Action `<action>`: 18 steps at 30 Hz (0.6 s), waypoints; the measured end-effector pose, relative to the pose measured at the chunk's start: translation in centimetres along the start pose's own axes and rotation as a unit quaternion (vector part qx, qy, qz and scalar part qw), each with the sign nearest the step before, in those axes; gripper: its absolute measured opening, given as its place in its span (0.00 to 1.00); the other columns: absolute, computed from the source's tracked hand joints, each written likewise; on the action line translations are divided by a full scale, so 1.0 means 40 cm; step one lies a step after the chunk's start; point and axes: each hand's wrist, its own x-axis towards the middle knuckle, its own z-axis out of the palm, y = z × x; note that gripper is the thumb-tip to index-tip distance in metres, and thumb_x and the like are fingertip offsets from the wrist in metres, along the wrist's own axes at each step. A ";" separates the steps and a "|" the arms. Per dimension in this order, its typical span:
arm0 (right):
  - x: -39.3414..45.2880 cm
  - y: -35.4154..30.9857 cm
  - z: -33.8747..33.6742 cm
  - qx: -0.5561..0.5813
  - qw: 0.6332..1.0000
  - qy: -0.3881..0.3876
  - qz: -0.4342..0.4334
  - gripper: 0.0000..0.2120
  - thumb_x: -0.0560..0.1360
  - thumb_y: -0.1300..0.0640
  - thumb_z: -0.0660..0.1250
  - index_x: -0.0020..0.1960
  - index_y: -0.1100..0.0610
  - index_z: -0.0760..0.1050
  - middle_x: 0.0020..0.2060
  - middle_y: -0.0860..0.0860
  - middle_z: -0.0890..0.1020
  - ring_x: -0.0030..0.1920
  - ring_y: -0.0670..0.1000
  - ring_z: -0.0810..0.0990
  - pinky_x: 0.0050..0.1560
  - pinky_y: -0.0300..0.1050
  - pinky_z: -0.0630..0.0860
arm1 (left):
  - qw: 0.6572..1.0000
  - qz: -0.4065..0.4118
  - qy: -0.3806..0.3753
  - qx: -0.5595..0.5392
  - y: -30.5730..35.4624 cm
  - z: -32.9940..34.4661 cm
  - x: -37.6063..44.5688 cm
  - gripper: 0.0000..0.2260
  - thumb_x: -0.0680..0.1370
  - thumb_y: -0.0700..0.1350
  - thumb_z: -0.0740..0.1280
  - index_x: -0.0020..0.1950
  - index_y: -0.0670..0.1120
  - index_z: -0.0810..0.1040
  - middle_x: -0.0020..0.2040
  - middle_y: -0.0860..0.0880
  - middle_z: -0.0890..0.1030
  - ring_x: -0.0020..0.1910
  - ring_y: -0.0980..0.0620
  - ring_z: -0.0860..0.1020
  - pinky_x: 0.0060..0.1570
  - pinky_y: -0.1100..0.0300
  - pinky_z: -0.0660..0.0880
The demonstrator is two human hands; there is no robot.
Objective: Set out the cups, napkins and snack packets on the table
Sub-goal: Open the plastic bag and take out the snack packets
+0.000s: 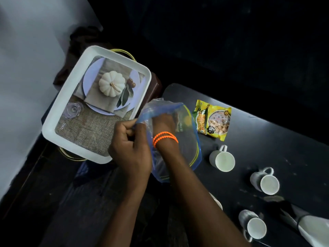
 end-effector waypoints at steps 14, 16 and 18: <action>-0.324 0.146 -0.304 0.421 0.866 0.233 -0.133 0.10 0.70 0.67 0.70 0.51 0.60 0.80 0.41 0.43 0.87 0.40 0.39 0.84 0.40 0.36 0.81 | 0.998 -0.057 0.013 0.006 -0.032 -0.032 0.112 0.06 0.79 0.44 0.71 0.44 0.45 0.77 0.36 0.56 0.76 0.39 0.56 0.72 0.43 0.58 0.68; -0.257 0.241 -0.275 0.434 0.856 0.281 -0.019 0.08 0.69 0.61 0.69 0.47 0.53 0.81 0.39 0.47 0.87 0.40 0.49 0.85 0.38 0.44 0.82 | 0.998 -0.066 -0.002 -0.023 -0.038 -0.033 0.100 0.04 0.77 0.46 0.70 0.42 0.48 0.77 0.37 0.55 0.78 0.41 0.53 0.74 0.46 0.54 0.71; -0.188 0.326 -0.215 0.461 0.844 0.259 0.088 0.08 0.72 0.60 0.70 0.50 0.54 0.80 0.43 0.51 0.87 0.45 0.59 0.87 0.39 0.51 0.83 | 0.994 -0.091 -0.026 -0.053 -0.052 -0.029 0.089 0.03 0.74 0.47 0.67 0.40 0.53 0.77 0.38 0.54 0.78 0.41 0.54 0.74 0.45 0.53 0.72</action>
